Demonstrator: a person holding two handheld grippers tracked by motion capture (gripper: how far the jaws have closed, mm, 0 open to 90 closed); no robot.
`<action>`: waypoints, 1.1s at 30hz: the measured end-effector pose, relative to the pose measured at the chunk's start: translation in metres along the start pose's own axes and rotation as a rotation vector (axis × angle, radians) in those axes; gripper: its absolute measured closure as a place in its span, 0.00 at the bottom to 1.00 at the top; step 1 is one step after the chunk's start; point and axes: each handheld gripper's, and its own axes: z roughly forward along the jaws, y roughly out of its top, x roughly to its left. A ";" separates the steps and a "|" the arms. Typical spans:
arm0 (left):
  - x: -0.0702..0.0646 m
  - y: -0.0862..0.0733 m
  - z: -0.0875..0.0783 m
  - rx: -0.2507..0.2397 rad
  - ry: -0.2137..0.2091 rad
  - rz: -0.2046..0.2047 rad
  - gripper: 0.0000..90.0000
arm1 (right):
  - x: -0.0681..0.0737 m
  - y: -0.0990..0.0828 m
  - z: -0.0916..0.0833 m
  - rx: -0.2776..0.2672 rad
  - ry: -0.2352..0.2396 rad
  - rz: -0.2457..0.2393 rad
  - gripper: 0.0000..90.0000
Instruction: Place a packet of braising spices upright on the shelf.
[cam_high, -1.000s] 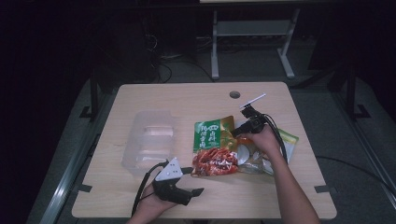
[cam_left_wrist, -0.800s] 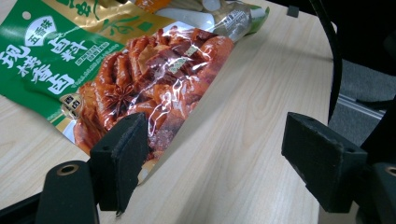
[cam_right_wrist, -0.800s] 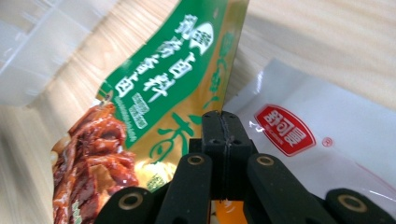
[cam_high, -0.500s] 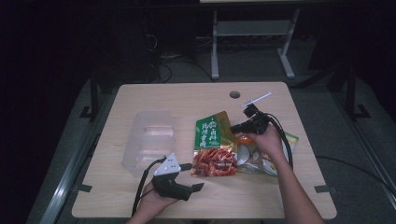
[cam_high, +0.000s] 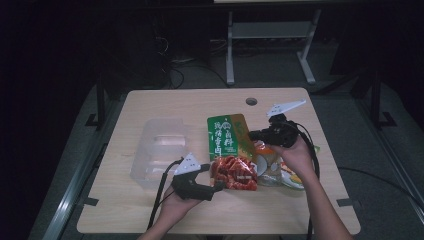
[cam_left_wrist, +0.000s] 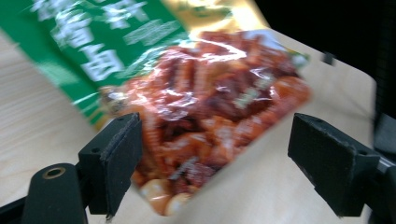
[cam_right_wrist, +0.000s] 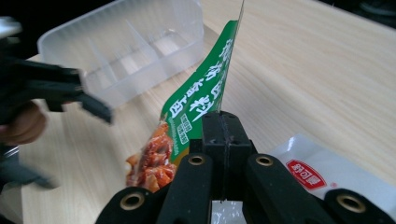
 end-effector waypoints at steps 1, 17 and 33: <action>0.002 0.001 0.003 -0.006 0.005 -0.009 0.19 | 0.001 -0.001 -0.003 -0.007 0.002 -0.006 1.00; 0.042 0.019 0.056 -0.002 -0.064 -0.255 0.37 | 0.006 -0.031 -0.038 -0.113 -0.002 -0.034 1.00; 0.037 0.019 0.045 -0.059 -0.044 -0.243 1.00 | -0.005 -0.052 -0.039 -0.092 -0.012 0.029 1.00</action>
